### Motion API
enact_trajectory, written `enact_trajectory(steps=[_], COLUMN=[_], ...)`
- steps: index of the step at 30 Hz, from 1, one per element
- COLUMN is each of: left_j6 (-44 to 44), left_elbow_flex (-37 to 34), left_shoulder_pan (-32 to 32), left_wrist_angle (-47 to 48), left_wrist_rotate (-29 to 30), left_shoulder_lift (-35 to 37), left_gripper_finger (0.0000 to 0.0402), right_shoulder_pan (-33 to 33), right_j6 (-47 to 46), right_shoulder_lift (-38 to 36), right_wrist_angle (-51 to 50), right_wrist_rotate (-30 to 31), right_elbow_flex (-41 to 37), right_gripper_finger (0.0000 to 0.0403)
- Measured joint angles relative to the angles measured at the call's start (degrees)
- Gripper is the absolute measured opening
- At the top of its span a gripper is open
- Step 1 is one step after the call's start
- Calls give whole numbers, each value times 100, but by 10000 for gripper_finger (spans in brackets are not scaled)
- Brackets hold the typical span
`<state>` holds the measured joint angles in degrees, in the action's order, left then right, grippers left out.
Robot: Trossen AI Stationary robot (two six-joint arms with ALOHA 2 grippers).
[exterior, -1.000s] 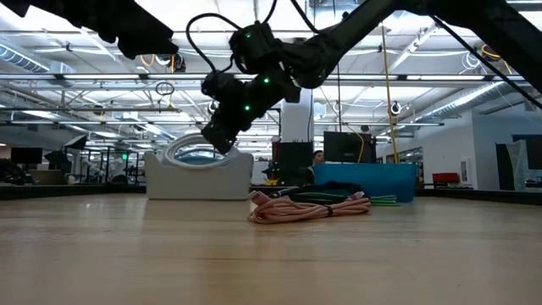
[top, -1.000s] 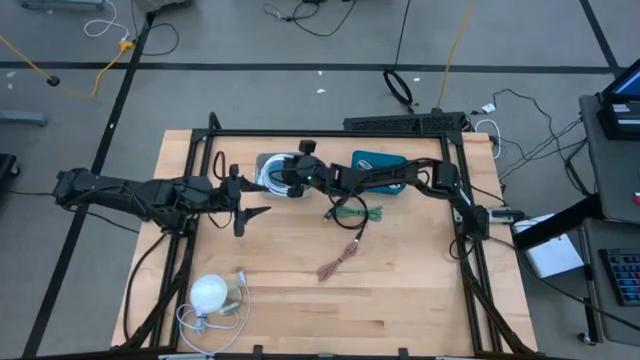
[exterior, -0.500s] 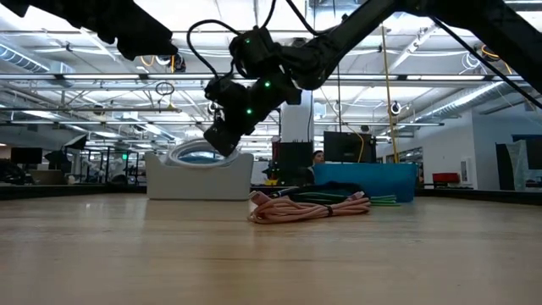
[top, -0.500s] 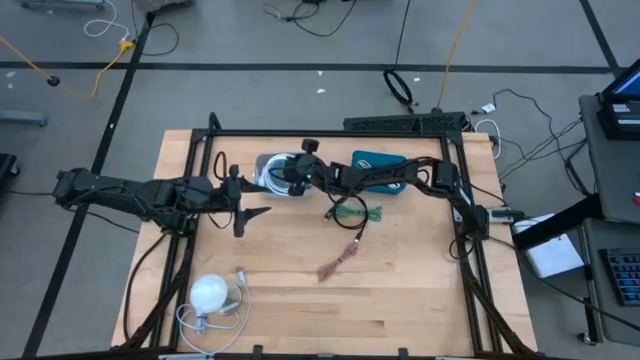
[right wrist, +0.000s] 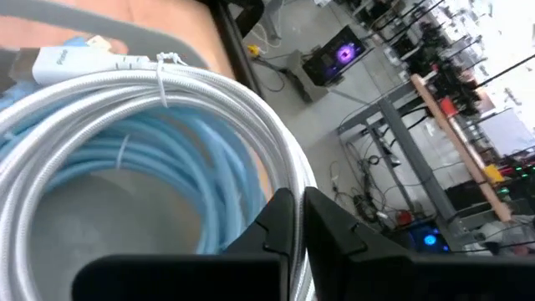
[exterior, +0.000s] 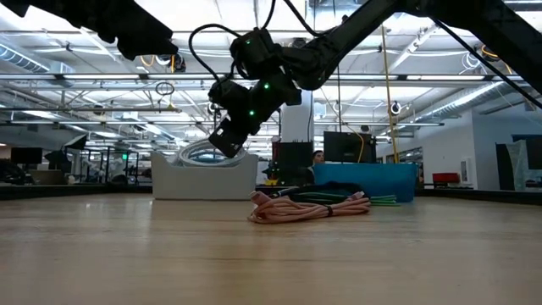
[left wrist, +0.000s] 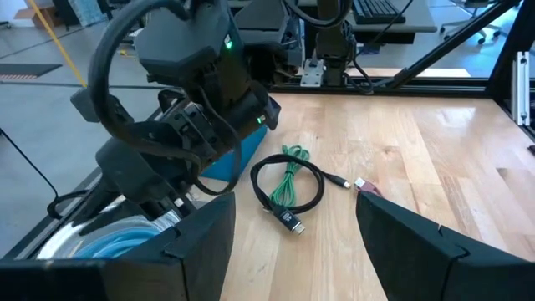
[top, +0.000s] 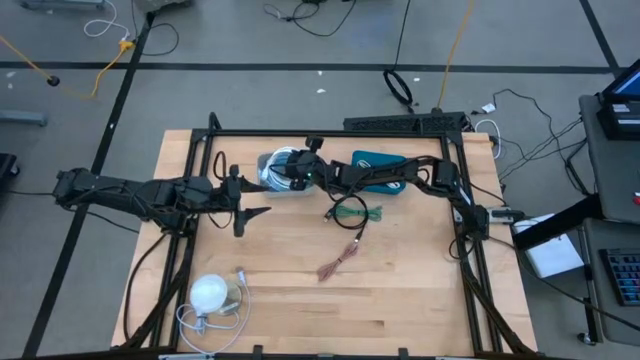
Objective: Pick & Place USB Port
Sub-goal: Put the white hdmi cable into the gray bin, then put the pink charger cable into the blue bin
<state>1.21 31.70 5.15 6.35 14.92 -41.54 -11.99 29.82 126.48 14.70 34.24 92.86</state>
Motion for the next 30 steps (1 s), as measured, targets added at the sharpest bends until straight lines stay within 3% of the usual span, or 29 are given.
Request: enact_trajectory(steps=[5, 14, 30], left_j6=[2, 9, -2], left_elbow_flex=[0, 0, 0], left_shoulder_pan=[0, 0, 0], left_wrist_angle=[2, 2, 46], left_wrist_rotate=[0, -2, -1], left_shoulder_lift=[0, 0, -1], left_gripper_finger=[255, 255, 255], right_shoulder_pan=[36, 82, 412], right_j6=[-198, -139, 537], right_shoulder_lift=[-6, -20, -429], right_wrist_angle=[-148, 870, 1566], right_wrist_rotate=[-248, 28, 57], right_elbow_flex=[-111, -751, -850], right_gripper_finger=[8, 15, 111])
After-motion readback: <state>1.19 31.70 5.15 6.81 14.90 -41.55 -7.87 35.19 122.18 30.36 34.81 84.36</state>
